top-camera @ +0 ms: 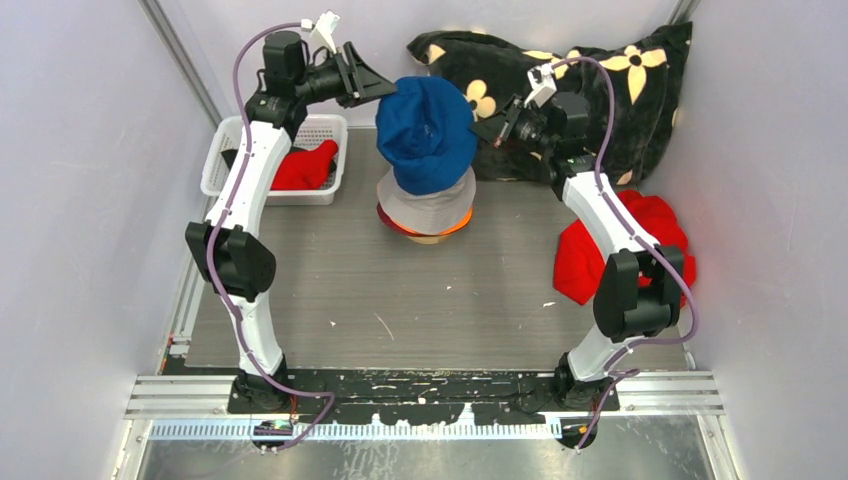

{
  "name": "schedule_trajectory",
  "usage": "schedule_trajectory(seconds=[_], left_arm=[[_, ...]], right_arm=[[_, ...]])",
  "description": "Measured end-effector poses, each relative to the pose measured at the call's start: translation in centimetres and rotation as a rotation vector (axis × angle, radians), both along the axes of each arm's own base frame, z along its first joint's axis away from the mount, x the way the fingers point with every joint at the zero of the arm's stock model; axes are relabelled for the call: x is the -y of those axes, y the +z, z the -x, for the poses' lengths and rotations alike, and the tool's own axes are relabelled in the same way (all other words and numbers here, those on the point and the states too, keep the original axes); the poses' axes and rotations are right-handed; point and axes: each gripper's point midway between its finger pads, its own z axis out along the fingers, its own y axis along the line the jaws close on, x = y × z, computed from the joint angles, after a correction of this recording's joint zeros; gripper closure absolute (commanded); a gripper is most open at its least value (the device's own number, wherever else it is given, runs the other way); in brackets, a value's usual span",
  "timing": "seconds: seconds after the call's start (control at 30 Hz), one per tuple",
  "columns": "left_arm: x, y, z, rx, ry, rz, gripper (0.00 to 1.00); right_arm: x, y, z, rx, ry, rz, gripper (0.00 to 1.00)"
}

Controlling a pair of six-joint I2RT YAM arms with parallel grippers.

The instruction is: Stack the hats

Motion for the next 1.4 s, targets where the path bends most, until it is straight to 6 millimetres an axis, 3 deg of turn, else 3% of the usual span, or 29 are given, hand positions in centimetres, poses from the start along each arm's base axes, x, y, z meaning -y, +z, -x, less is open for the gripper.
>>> schedule_trajectory(seconds=[0.17,0.3,0.53,0.73,0.93,1.2,1.4], left_arm=[[-0.4,0.0,-0.4,0.016,0.031,-0.021,0.55],[-0.8,-0.6,-0.8,0.016,0.058,-0.05,0.52],[-1.5,-2.5,-0.8,-0.008,0.099,-0.092,0.52],[-1.9,-3.0,-0.6,-0.007,0.117,-0.11,0.51],[-2.1,-4.3,-0.2,-0.028,0.125,-0.115,0.51],[-1.4,-7.5,0.4,-0.086,0.108,-0.076,0.51],[0.2,-7.8,1.0,-0.083,0.076,-0.06,0.51]], right_arm=[[0.9,-0.1,0.8,-0.001,-0.022,0.012,0.99],[1.3,-1.4,1.6,-0.035,-0.036,0.033,0.99],[2.1,-5.4,2.9,-0.126,-0.06,0.088,0.99],[2.8,-8.3,3.6,-0.199,-0.085,0.14,0.99],[3.4,-8.6,4.2,-0.2,-0.103,0.176,0.99],[3.8,-8.5,4.6,-0.191,-0.111,0.21,0.99],[4.1,-9.8,5.3,-0.212,-0.109,0.231,0.99]])
